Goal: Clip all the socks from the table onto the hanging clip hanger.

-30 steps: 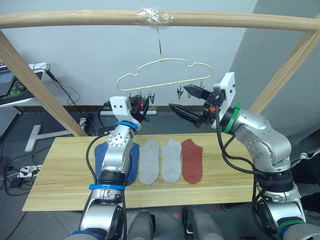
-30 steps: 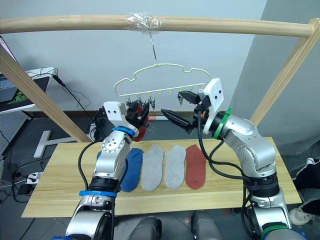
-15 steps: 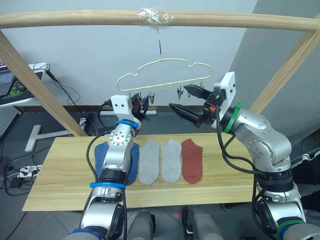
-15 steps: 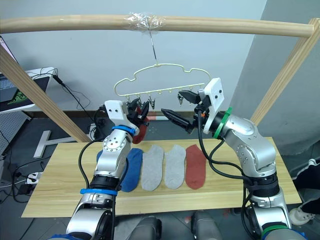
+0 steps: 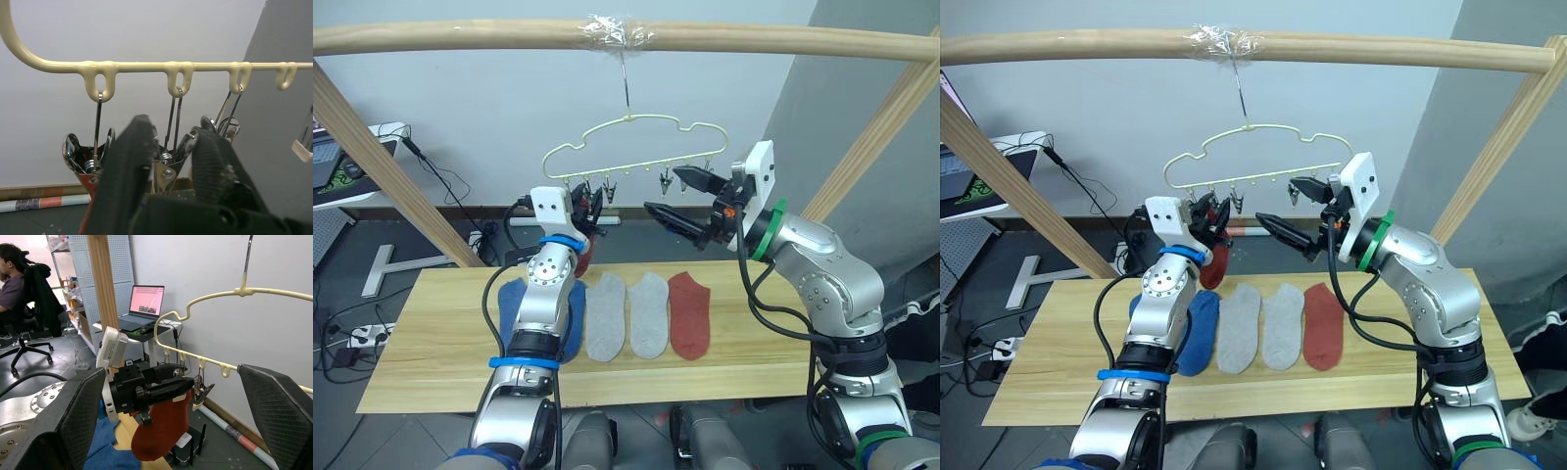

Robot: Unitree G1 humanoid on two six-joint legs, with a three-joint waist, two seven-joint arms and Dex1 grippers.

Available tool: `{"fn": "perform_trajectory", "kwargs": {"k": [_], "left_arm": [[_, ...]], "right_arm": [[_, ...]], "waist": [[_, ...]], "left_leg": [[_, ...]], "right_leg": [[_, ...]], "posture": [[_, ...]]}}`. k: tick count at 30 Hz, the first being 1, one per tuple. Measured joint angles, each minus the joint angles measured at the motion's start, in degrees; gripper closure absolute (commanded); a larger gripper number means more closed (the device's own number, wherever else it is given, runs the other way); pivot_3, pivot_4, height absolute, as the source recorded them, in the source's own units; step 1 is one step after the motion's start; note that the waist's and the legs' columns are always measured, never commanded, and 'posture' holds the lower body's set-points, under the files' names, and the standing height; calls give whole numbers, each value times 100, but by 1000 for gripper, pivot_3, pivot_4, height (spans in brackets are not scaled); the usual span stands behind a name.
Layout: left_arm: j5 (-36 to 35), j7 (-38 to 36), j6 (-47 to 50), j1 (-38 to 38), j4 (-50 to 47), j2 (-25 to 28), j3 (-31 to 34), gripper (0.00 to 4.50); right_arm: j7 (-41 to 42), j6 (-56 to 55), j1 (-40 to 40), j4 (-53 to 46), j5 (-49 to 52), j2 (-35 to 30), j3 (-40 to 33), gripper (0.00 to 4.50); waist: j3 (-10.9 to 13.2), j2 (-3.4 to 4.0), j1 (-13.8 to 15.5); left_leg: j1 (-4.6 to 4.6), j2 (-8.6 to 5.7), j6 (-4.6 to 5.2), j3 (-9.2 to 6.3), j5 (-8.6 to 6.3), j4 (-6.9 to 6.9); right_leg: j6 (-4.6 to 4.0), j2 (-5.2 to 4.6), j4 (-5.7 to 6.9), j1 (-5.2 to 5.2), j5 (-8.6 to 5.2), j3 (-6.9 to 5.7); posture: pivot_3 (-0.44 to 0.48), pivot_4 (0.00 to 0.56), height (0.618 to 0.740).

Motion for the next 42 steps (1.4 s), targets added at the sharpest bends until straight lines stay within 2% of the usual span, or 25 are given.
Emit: {"fn": "perform_trajectory", "kwargs": {"k": [4,12,16,20,24,27,36,39,42], "left_arm": [[9,-1,-7,0,-6,0,-4,4492],[-8,-18,15,11,-46,5,-6,4492],[-54,-33,121,27,-112,55,20,4492],[-137,-142,162,101,-205,139,50,4492],[-195,-226,288,216,-393,175,60,4492],[-207,-248,363,298,-524,182,61,4492],[-219,-249,493,394,-720,179,59,4492],[-219,-248,521,397,-743,187,61,4500],[-217,-246,530,414,-753,193,59,4500]], "right_arm": [[-2,0,1,0,1,0,0,0],[-12,19,63,-30,-23,-11,43,0],[-21,25,577,20,-456,-154,659,0],[-183,-313,1026,952,-1185,-163,1109,0],[-314,-1024,1029,2894,-2042,-125,1462,0],[-339,-1395,918,3822,-2403,-23,1519,0],[-224,-2008,514,5056,-2756,418,1501,0],[-132,-2102,551,5231,-2900,449,1514,618],[-110,-2354,597,5426,-3078,427,1527,1688]], "waist": [[0,0,0],[0,0,0],[-2,-2,-1],[-3,-4,0],[-3,-4,-1],[-2,-4,-22],[-2,-4,-4],[-2,-4,-2],[-2,-4,-3]], "left_leg": [[0,0,0,0,0,0],[0,0,0,-1,0,0],[1,1,0,0,0,-1],[5,-1,-1,6,0,1],[17,-1,0,26,1,1],[18,5,0,33,0,-1],[26,8,0,30,0,-3],[25,4,0,36,0,-3],[29,5,0,37,0,-3]], "right_leg": [[0,0,1,0,0,0],[0,0,0,0,0,1],[0,-1,2,-1,0,3],[0,-1,4,1,0,2],[1,0,7,4,0,8],[0,1,6,2,1,14],[-3,9,8,7,2,14],[-3,8,6,7,2,17],[-2,5,7,9,2,17]], "posture": [[-35,165,740],[-36,172,740],[-33,175,740],[-28,179,740],[-13,185,740],[-1,188,740],[22,194,740],[23,195,740],[24,196,740]]}}
